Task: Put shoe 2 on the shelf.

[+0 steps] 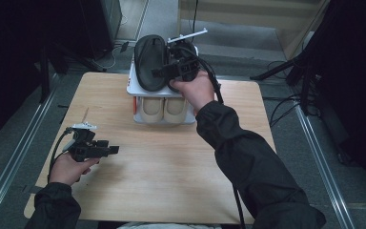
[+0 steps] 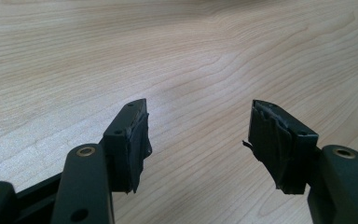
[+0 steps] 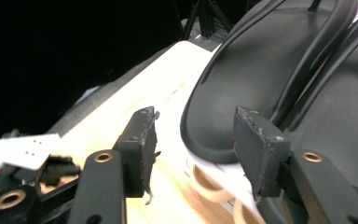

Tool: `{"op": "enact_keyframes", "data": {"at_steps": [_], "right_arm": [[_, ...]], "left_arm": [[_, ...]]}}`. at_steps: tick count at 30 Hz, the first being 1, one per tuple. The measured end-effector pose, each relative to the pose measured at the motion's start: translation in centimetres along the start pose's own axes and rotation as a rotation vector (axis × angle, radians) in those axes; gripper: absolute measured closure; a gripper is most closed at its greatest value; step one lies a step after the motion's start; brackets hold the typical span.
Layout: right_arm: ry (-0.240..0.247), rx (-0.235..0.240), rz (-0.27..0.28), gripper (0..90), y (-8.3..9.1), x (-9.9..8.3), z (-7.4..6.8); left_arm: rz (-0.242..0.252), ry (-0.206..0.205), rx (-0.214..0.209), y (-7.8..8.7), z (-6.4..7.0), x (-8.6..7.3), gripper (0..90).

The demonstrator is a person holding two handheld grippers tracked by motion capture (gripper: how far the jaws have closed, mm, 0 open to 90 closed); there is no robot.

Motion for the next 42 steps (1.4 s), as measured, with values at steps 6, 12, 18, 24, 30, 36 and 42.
{"op": "enact_keyframes", "data": {"at_steps": [6, 12, 18, 24, 30, 36, 42], "right_arm": [[0.052, 0.037, -0.010, 47.1, 0.1, -1.9, -1.1], [0.047, 0.131, 0.000, 40.9, 0.0, -3.6, -2.5], [0.081, 0.111, -0.020, 35.3, -0.3, -5.1, -3.0], [0.091, 0.131, -0.048, 28.3, -1.2, -6.9, -3.3], [0.112, 0.177, -0.065, 25.7, -1.8, -8.8, -3.6], [0.105, 0.169, -0.087, 25.6, -2.6, -11.0, -3.2], [0.106, 0.173, -0.092, 25.6, -3.1, -12.7, -3.0]], "left_arm": [[0.001, -0.003, 0.003, 0.0, 0.0, 0.0, 38.7], [-0.001, -0.004, 0.005, 0.0, 0.0, 0.0, 38.6], [0.001, -0.004, 0.007, 0.0, 0.0, 0.0, 38.7], [-0.001, -0.005, 0.009, -0.1, 0.0, -0.1, 38.6], [0.003, -0.005, 0.012, -0.1, 0.0, -0.1, 38.6], [0.002, -0.008, 0.011, -0.2, 0.0, 0.0, 38.5], [-0.003, -0.010, 0.012, -0.2, 0.0, -0.1, 38.6]]}}
Point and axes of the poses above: each handheld gripper's, and its own axes: y roughly backward along the jaws, x roughly out of its top, z roughly to its right, the point moved 8 cm from there along -y, roughly forward along the jaws, and after that the axes turned 8 degrees about y, right-handed, at the moved point
